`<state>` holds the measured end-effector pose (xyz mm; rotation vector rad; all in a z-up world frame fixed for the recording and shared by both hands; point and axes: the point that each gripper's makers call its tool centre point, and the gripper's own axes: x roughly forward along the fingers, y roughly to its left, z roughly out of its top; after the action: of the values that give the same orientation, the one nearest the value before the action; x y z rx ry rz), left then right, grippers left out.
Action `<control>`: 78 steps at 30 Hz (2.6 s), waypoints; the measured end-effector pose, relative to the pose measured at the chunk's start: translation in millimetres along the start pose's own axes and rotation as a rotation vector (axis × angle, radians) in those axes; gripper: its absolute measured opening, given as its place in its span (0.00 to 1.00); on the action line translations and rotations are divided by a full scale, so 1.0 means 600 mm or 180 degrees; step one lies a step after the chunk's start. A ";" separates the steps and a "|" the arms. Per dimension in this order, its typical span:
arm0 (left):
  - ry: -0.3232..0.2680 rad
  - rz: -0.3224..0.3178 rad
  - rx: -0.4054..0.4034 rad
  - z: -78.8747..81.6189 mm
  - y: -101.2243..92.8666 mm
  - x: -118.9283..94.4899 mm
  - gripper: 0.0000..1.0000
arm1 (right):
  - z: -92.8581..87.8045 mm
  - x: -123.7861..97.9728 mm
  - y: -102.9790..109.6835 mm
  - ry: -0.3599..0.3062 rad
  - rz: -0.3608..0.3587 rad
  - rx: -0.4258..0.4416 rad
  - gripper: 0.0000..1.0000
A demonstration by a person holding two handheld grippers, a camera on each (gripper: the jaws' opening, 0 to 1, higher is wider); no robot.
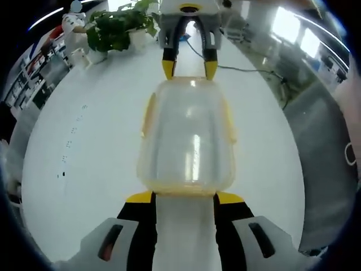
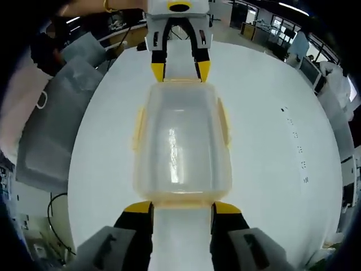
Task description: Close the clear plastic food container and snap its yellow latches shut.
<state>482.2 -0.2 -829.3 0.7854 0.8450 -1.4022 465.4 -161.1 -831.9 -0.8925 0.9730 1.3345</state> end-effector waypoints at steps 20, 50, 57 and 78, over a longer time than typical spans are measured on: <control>0.0044 0.0031 -0.0073 0.004 -0.012 0.014 0.52 | -0.002 0.020 0.007 -0.0011 -0.0121 0.0150 0.54; -0.0148 0.0083 -0.0114 0.053 -0.006 -0.054 0.49 | 0.057 -0.049 0.005 -0.0253 -0.0230 0.0079 0.55; -0.0189 0.0065 -0.0113 0.069 -0.013 -0.024 0.45 | 0.088 -0.033 0.000 -0.0374 -0.0198 0.0094 0.51; -0.0445 0.0124 -0.0127 0.118 -0.015 0.026 0.43 | 0.073 -0.003 0.005 -0.0342 -0.0202 0.0084 0.50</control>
<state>475.5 -69.9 -807.3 0.6619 0.7434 -1.3848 464.8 -120.5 -814.7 -0.8168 0.8706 1.2996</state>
